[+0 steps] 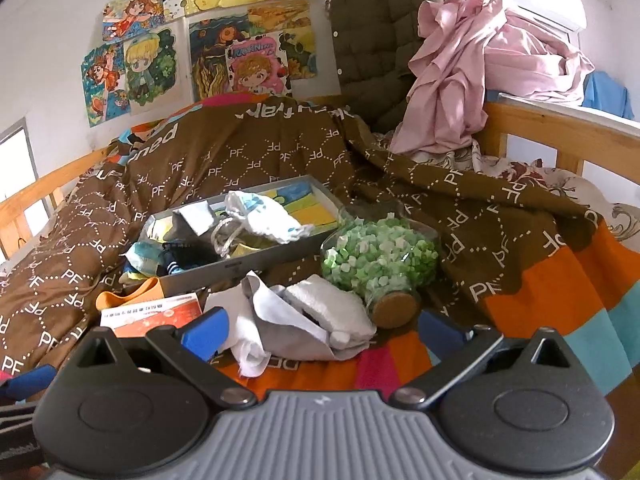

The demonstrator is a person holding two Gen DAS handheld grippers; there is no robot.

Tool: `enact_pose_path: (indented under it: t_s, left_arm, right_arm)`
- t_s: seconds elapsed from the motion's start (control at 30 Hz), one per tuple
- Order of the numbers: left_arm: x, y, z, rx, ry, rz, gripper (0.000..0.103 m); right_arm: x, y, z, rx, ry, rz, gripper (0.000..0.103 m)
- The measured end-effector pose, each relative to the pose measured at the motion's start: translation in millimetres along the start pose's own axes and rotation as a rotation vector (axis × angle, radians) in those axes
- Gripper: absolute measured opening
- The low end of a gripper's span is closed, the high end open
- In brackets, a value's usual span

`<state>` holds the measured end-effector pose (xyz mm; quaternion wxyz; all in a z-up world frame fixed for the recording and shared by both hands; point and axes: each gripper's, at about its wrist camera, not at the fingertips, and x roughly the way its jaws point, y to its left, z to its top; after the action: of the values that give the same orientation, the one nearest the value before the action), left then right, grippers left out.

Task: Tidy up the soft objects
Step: 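Move both open grippers back toward the pile beside the orange-white box, then grasp the white tissue with the left gripper while the right gripper grasps white paper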

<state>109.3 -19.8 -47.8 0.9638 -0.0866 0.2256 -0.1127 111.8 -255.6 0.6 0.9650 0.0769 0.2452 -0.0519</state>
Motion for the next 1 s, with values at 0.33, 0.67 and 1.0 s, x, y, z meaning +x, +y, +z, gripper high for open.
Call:
enact_pose_path:
  t_s: [0.33,0.67,1.0]
  left_arm:
    - [39,-8,-1,-0.027,0.053,-0.138,0.102]
    - [84,-28,-2,-0.055,0.100,-0.260,0.102]
    - [123,-25,1,-0.110,0.171,-0.321,0.094]
  right_arm:
    - [30,-40,22,0.108,0.046,0.030,0.103]
    - [76,-64,30,0.188,0.162,0.207,0.103]
    - [107,-68,35,0.196,0.218,0.359,0.102]
